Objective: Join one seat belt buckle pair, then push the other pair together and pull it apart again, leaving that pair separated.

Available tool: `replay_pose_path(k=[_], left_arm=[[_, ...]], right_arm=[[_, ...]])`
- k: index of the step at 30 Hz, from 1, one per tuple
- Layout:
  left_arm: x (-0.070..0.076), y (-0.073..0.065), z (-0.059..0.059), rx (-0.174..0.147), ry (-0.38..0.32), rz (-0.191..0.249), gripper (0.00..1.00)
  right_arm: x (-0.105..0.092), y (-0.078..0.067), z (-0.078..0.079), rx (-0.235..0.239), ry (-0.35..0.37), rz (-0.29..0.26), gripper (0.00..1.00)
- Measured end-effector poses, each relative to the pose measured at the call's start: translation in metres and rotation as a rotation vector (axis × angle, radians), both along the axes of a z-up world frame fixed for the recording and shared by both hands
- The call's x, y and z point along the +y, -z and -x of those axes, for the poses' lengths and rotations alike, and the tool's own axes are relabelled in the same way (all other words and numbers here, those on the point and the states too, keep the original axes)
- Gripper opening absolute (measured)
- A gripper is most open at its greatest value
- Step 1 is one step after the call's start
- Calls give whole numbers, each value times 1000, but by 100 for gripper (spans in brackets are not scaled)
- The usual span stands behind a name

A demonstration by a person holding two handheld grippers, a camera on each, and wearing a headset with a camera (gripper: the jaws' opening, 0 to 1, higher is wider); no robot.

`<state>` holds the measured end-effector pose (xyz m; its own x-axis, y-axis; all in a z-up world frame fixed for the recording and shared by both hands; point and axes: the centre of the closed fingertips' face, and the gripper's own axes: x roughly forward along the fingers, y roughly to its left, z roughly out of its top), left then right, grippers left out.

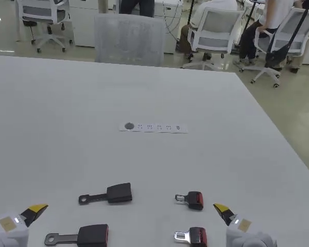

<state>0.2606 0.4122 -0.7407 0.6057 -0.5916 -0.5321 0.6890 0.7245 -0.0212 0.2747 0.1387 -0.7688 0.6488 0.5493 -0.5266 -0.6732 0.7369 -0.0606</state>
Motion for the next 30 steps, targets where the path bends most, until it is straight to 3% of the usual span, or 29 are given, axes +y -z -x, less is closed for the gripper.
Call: replay_pose_path(k=[7,10,15,27,30], left_arm=[[3,-1,-2,4,-39,18,100],[8,-5,-7,11,-132,89,100],[18,-7,-12,18,-223,149,100],[23,-6,-12,21,-236,152,100],[20,-7,-12,20,-211,146,100]], right_arm=[[-1,-1,-1,-2,13,-11,100],[-2,-2,-2,-3,34,-32,100],[-3,-1,0,6,59,-53,100],[-1,-1,1,6,67,-69,100],[1,-1,3,-1,17,-45,100]])
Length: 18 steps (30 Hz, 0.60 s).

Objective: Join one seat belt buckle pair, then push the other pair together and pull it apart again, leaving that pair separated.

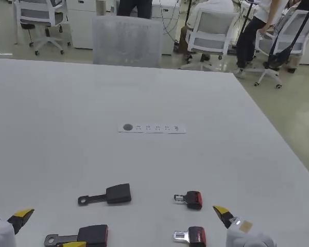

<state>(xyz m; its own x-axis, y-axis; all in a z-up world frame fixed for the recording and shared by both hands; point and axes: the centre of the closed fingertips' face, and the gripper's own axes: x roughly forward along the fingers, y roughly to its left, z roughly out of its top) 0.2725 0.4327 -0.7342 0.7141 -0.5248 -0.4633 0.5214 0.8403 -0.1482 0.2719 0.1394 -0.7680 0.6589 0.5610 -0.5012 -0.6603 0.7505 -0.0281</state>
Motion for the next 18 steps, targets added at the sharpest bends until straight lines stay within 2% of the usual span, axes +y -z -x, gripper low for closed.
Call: replay_pose_path(k=[3,10,14,16,18], left_arm=[[-5,-4,1,-20,51,-14,100],[-12,-3,2,-14,106,-40,100],[-15,-4,1,-11,121,-39,100],[-16,-4,1,-9,127,-36,100],[-17,-4,1,-8,132,-33,100]], right_arm=[[0,-4,0,2,-12,-25,100],[-3,-4,-1,3,-29,-17,100],[-2,-3,0,1,-44,-10,100],[-2,0,1,-1,-56,23,100],[-1,1,2,6,-59,22,100]])
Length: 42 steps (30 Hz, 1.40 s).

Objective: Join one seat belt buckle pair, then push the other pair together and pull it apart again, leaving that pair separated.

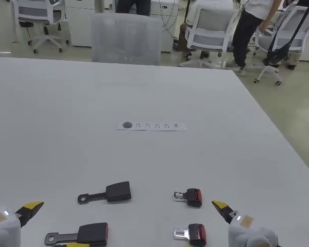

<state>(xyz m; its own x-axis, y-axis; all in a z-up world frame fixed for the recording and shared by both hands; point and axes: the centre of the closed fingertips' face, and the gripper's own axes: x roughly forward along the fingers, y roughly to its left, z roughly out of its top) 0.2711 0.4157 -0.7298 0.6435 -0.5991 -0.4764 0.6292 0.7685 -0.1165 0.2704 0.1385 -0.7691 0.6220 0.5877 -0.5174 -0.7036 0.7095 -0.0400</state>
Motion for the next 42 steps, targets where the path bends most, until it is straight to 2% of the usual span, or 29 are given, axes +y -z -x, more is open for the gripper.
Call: replay_pose_path(k=[10,25,27,30,42], left_arm=[[-5,-1,3,8,14,-7,100],[-13,4,6,30,40,-35,100],[-16,2,5,19,52,-40,100],[-17,6,3,28,62,-54,100],[-18,19,-1,58,76,-64,100]], right_arm=[[2,3,0,11,-15,-2,100],[-3,16,4,73,-59,10,98],[-3,17,4,77,-61,9,98],[-5,20,3,85,-66,13,98],[-10,33,2,134,-94,29,94]])
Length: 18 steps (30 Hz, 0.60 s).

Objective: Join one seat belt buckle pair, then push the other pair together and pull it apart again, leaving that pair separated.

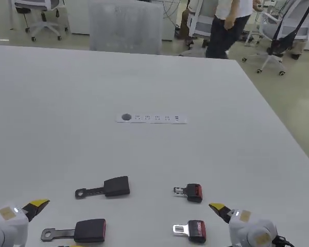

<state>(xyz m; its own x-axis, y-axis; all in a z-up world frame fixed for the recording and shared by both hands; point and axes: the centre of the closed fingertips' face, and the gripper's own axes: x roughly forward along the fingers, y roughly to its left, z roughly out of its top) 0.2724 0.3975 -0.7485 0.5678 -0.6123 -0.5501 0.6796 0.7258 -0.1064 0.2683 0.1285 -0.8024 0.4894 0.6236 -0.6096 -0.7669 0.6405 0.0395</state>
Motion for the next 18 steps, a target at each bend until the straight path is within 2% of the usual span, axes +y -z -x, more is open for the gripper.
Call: replay_pose_path(k=[12,18], left_arm=[[-2,17,-6,26,27,-31,100],[-4,29,-7,55,58,-50,97]], right_arm=[[-3,14,-2,45,-38,27,89],[-5,20,-2,68,-59,37,86]])
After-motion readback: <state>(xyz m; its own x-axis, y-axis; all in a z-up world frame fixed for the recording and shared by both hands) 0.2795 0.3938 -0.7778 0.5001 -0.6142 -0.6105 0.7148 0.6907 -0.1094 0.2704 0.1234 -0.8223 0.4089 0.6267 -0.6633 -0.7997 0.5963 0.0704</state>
